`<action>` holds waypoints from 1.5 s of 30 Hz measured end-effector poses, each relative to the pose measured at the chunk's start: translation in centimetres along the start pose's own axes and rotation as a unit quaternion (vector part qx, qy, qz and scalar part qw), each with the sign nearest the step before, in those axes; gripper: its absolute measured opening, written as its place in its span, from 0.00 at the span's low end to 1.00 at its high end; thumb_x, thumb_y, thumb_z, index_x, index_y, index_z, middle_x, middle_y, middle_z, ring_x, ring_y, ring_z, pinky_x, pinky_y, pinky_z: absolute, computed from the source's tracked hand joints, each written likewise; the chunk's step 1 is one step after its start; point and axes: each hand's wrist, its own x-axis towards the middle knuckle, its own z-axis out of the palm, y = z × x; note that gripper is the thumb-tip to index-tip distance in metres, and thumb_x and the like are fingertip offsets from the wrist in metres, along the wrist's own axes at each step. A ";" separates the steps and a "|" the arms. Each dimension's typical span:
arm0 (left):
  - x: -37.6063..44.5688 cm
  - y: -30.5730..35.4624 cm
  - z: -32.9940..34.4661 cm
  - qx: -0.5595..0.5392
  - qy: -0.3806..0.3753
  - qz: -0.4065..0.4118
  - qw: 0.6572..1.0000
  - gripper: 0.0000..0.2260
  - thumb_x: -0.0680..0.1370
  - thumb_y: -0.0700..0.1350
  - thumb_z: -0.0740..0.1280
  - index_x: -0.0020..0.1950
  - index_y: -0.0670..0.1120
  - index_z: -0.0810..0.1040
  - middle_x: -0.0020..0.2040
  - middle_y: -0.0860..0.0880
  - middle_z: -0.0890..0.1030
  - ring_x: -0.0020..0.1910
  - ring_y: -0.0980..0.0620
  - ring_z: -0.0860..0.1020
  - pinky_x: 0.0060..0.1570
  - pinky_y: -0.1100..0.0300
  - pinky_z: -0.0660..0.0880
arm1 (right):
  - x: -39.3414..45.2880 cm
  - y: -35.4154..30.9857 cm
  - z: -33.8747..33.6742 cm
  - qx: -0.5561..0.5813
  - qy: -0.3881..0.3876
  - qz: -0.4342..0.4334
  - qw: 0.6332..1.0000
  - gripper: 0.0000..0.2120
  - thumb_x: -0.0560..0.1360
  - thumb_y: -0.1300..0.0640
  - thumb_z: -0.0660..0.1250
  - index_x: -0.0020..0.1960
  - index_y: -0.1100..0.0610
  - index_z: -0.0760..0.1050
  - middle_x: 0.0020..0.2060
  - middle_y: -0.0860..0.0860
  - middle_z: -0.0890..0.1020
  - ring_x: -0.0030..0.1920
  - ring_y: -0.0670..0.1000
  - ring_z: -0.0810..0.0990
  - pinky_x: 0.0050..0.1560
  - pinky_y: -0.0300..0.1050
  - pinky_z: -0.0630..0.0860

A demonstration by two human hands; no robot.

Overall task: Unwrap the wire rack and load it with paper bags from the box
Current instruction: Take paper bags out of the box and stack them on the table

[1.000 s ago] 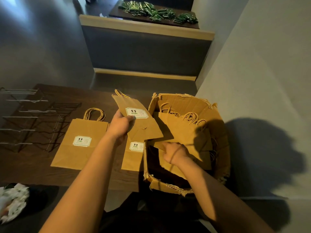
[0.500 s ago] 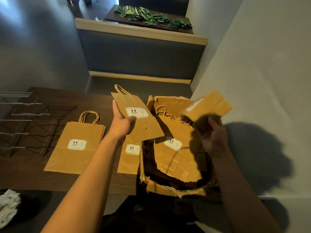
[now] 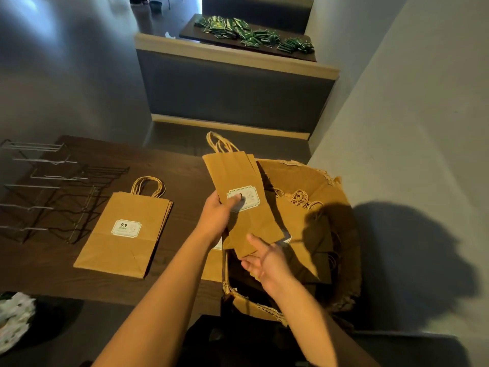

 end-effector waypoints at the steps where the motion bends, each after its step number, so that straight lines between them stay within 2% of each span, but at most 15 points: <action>1: 0.2 -0.2 -0.2 0.020 0.014 0.013 1.000 0.11 0.82 0.38 0.66 0.63 0.50 0.78 0.59 0.49 0.85 0.61 0.46 0.82 0.62 0.48 0.78 | 0.2 0.3 0.1 -0.019 -0.021 0.010 1.000 0.12 0.78 0.57 0.72 0.55 0.57 0.71 0.51 0.60 0.81 0.46 0.59 0.84 0.45 0.50 0.81; 6: 1.0 -0.2 -1.5 -0.021 0.074 0.033 0.996 0.20 0.81 0.33 0.66 0.65 0.57 0.72 0.62 0.50 0.82 0.62 0.49 0.81 0.62 0.47 0.79 | 3.4 -0.2 -2.7 -0.302 -0.150 0.022 0.941 0.17 0.80 0.48 0.69 0.60 0.59 0.80 0.51 0.53 0.87 0.49 0.55 0.86 0.50 0.46 0.81; 9: 1.1 -0.4 -2.2 -0.007 0.091 0.038 0.995 0.23 0.81 0.34 0.67 0.69 0.57 0.67 0.63 0.51 0.80 0.65 0.47 0.79 0.64 0.46 0.78 | 7.3 -1.1 -5.4 -0.287 -0.025 -0.009 0.958 0.18 0.79 0.55 0.72 0.66 0.59 0.77 0.55 0.55 0.85 0.48 0.54 0.83 0.50 0.49 0.80; 11: 1.2 -0.5 -2.8 0.008 0.086 0.049 0.995 0.29 0.80 0.35 0.68 0.75 0.57 0.62 0.67 0.51 0.77 0.67 0.48 0.76 0.66 0.45 0.76 | 10.1 -1.5 -7.4 -0.273 0.109 -0.063 0.954 0.23 0.78 0.59 0.72 0.70 0.63 0.71 0.63 0.59 0.78 0.57 0.58 0.79 0.55 0.51 0.75; 15: 1.4 -0.8 -3.3 0.020 0.081 0.031 0.996 0.39 0.79 0.36 0.71 0.81 0.59 0.55 0.74 0.50 0.72 0.70 0.49 0.74 0.67 0.48 0.76 | 14.1 -0.9 -8.8 -0.334 0.231 -0.063 0.912 0.46 0.75 0.43 0.73 0.81 0.59 0.51 0.76 0.61 0.64 0.74 0.64 0.67 0.70 0.57 0.68; 18: 1.3 -1.1 -3.3 0.008 0.085 0.001 0.996 0.25 0.81 0.35 0.68 0.75 0.50 0.67 0.64 0.50 0.81 0.59 0.51 0.82 0.46 0.62 0.81 | 15.0 -0.2 -7.3 -0.464 0.271 -0.036 0.843 0.49 0.77 0.36 0.67 0.82 0.58 0.44 0.80 0.61 0.55 0.78 0.64 0.59 0.75 0.60 0.62; 21: 1.2 -1.6 -3.5 -0.003 0.088 -0.016 0.996 0.17 0.81 0.35 0.67 0.69 0.47 0.73 0.59 0.49 0.85 0.56 0.51 0.84 0.45 0.61 0.80 | 14.5 0.2 -5.4 -0.405 0.274 -0.090 0.868 0.43 0.76 0.51 0.73 0.81 0.52 0.50 0.77 0.63 0.57 0.73 0.68 0.63 0.71 0.59 0.68; 23: 1.1 -1.7 -3.7 -0.016 0.090 -0.018 0.996 0.17 0.81 0.35 0.67 0.68 0.47 0.73 0.59 0.47 0.85 0.55 0.50 0.85 0.46 0.58 0.81 | 14.7 0.7 -4.9 -0.379 0.255 -0.101 0.884 0.43 0.75 0.60 0.74 0.80 0.49 0.51 0.74 0.61 0.60 0.70 0.67 0.66 0.66 0.57 0.72; 27: 0.9 -2.4 -4.1 -0.027 0.090 -0.031 0.995 0.17 0.82 0.36 0.67 0.68 0.48 0.72 0.60 0.46 0.84 0.58 0.47 0.84 0.54 0.51 0.81 | 15.7 1.0 -4.8 -0.312 0.210 -0.120 0.919 0.42 0.77 0.64 0.70 0.81 0.47 0.50 0.74 0.59 0.66 0.71 0.64 0.69 0.62 0.51 0.72; 31: 0.8 -2.8 -4.5 -0.062 0.110 -0.049 0.991 0.14 0.83 0.37 0.65 0.66 0.50 0.73 0.60 0.46 0.84 0.58 0.46 0.84 0.55 0.48 0.82 | 16.3 1.0 -5.3 -0.247 0.174 -0.155 0.940 0.30 0.78 0.66 0.69 0.77 0.59 0.62 0.68 0.56 0.76 0.68 0.58 0.75 0.63 0.45 0.71; 33: 0.8 -2.9 -4.5 -0.063 0.122 -0.047 0.989 0.14 0.83 0.36 0.65 0.66 0.49 0.72 0.60 0.46 0.84 0.57 0.48 0.84 0.52 0.53 0.81 | 16.1 1.0 -5.2 -0.230 0.140 -0.147 0.952 0.22 0.79 0.63 0.69 0.72 0.61 0.71 0.65 0.57 0.79 0.66 0.58 0.77 0.65 0.48 0.73; 38: 1.1 -2.6 -5.0 -0.076 0.147 -0.038 0.985 0.19 0.82 0.34 0.65 0.69 0.48 0.67 0.59 0.44 0.82 0.54 0.49 0.84 0.46 0.56 0.80 | 13.3 -2.3 -6.3 -0.059 0.096 -0.163 0.980 0.15 0.78 0.65 0.69 0.64 0.56 0.77 0.61 0.59 0.83 0.60 0.60 0.82 0.61 0.58 0.79; 41: 1.3 -2.3 -6.0 -0.096 0.159 -0.047 0.981 0.17 0.81 0.34 0.67 0.68 0.47 0.70 0.60 0.41 0.83 0.55 0.45 0.83 0.53 0.49 0.81 | 9.0 -6.3 -8.0 -0.048 -0.015 -0.211 0.976 0.16 0.80 0.61 0.66 0.68 0.56 0.75 0.59 0.56 0.83 0.58 0.56 0.83 0.50 0.54 0.83; 44: 1.5 -1.8 -6.6 -0.072 0.133 -0.057 0.987 0.14 0.81 0.35 0.67 0.64 0.47 0.74 0.60 0.42 0.84 0.59 0.42 0.83 0.64 0.42 0.78 | 5.8 -9.6 -8.9 -0.059 -0.143 -0.237 0.959 0.23 0.80 0.54 0.65 0.74 0.53 0.69 0.65 0.56 0.80 0.64 0.59 0.80 0.55 0.59 0.81; 45: 1.4 -1.6 -6.4 -0.060 0.116 -0.055 0.990 0.14 0.81 0.35 0.67 0.64 0.47 0.73 0.61 0.41 0.83 0.59 0.41 0.83 0.63 0.41 0.78 | 5.1 -10.4 -8.4 -0.093 -0.165 -0.243 0.951 0.22 0.81 0.53 0.63 0.74 0.52 0.69 0.65 0.54 0.80 0.63 0.55 0.81 0.56 0.55 0.81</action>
